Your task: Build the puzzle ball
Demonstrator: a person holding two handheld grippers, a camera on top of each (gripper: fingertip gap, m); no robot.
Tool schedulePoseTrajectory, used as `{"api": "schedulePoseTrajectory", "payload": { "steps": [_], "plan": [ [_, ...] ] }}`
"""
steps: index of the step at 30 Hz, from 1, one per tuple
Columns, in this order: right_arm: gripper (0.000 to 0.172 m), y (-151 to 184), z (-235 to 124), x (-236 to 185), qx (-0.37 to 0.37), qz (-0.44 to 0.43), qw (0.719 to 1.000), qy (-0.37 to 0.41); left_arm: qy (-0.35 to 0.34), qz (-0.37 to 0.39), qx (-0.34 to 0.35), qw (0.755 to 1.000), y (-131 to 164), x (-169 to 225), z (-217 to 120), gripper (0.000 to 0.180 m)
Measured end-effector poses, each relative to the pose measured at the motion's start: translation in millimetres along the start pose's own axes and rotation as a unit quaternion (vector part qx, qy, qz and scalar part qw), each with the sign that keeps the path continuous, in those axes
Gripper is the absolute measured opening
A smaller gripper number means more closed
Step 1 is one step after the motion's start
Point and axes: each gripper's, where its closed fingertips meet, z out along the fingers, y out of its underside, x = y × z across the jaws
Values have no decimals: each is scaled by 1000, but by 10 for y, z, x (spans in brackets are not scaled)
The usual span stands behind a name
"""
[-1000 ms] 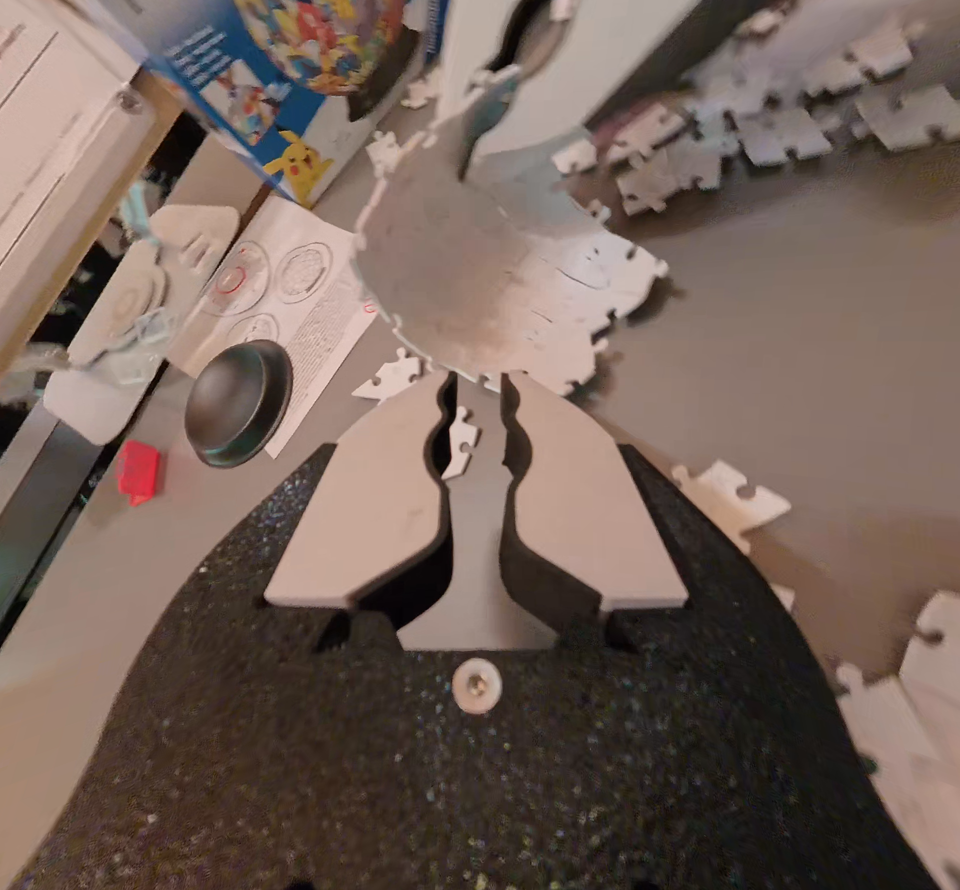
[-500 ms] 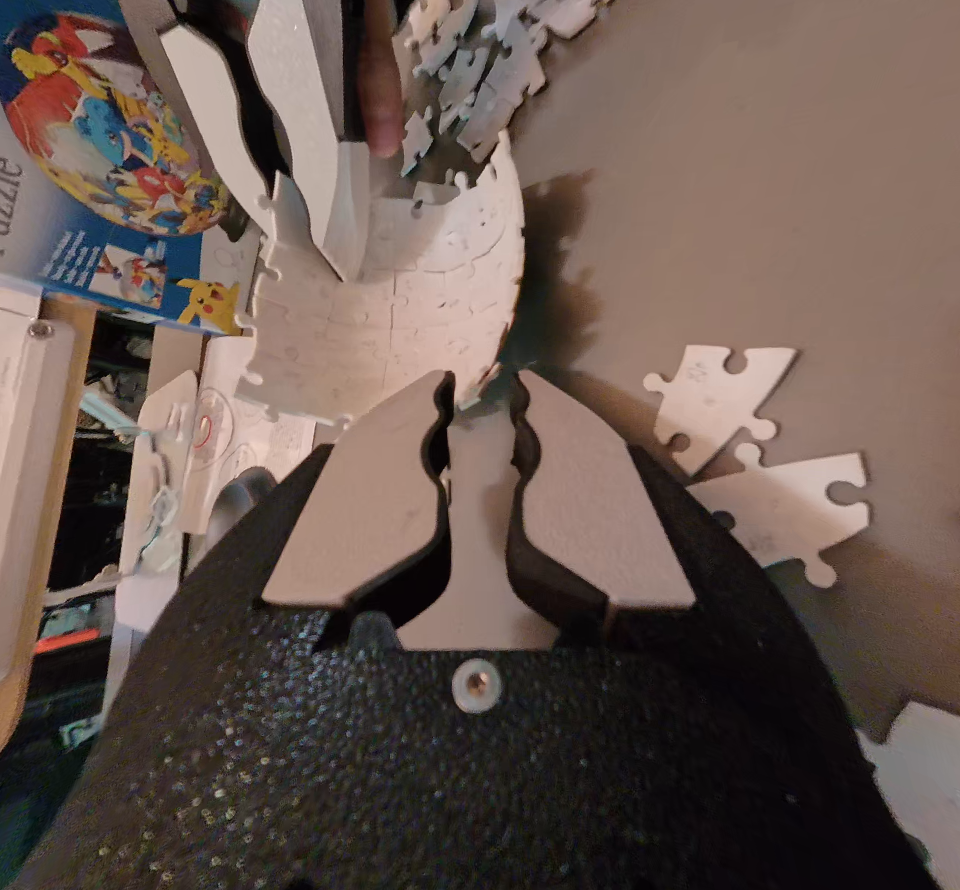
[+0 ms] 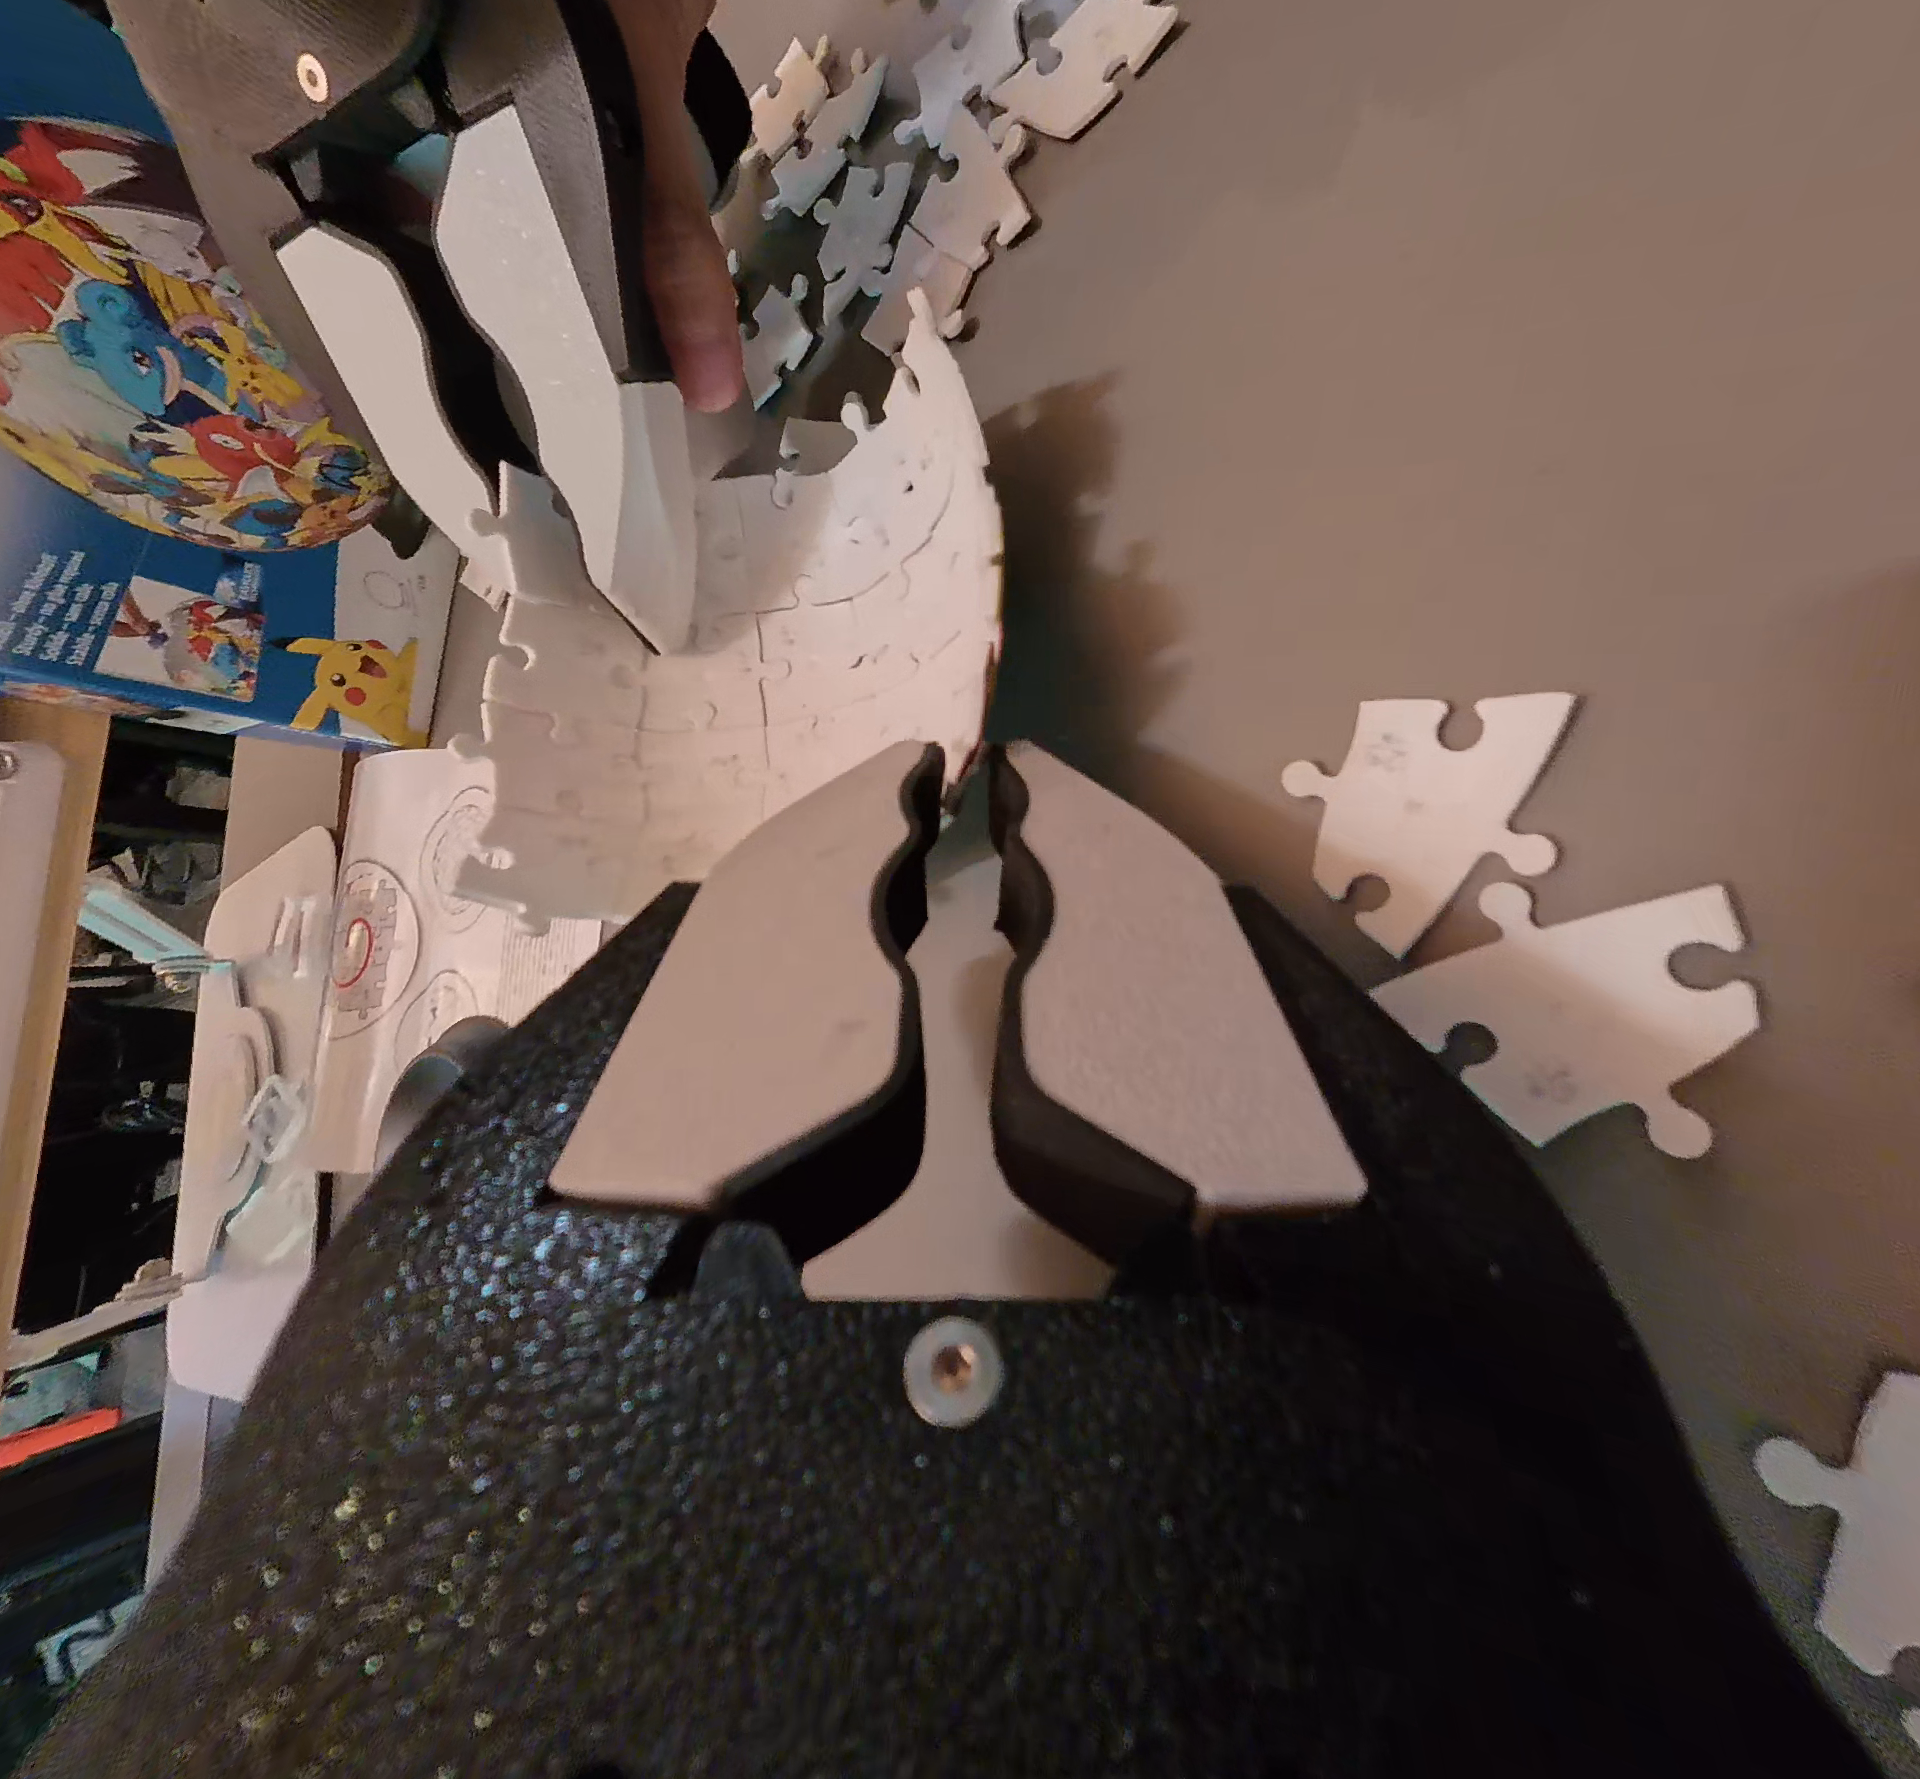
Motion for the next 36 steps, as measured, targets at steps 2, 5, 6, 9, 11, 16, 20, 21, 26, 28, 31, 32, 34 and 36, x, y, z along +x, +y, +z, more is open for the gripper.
{"api": "schedulePoseTrajectory", "payload": {
  "steps": [2, 5, 6, 9, 11, 16, 20, 21, 26, 28, 31, 32, 34, 36],
  "plan": [
    [13, -8, 7, 0, 4, 1, 1000, -1, 8, 0, 2, 1000, -11, 13, 2, 7],
    [14, -17, 17, -8, 5, -2, 1000, -3, 21, 3, 3, 1000, -20, 28, 2, 6],
    [14, -15, 18, -14, 4, -5, 1000, -4, 26, 4, 2, 1000, -25, 34, 1, 5],
    [22, 34, 17, -46, -13, -20, 1000, -13, 45, -14, 8, 999, -52, 51, -6, 5],
    [33, 57, -22, -49, -18, -28, 999, -14, 53, -34, 16, 998, -81, 45, -18, 4],
    [60, -222, -495, -16, 60, -3, 998, -8, 71, -95, 40, 992, -166, 3, -77, 3],
    [67, -578, -858, -370, 136, -69, 988, -36, 95, -138, 55, 984, -199, -1, -122, 3],
    [69, -593, -841, -464, 131, -81, 987, -47, 104, -150, 63, 981, -218, 2, -136, 3],
    [64, -529, -512, -707, 77, -106, 986, -106, 162, -207, 102, 959, -288, 24, -177, 4],
    [58, -525, -420, -751, 71, -110, 984, -123, 178, -229, 109, 951, -304, 3, -190, 4],
    [45, -487, -364, -728, 69, -102, 984, -129, 184, -253, 117, 943, -326, -68, -207, 3],
    [41, -470, -361, -724, 70, -100, 984, -131, 187, -260, 123, 939, -341, -87, -214, 3],
    [39, -479, -354, -697, 88, -89, 984, -125, 193, -276, 133, 932, -358, -116, -219, 3],
    [39, -469, -336, -699, 98, -86, 983, -126, 204, -288, 139, 925, -366, -115, -215, 3]
  ]
}}
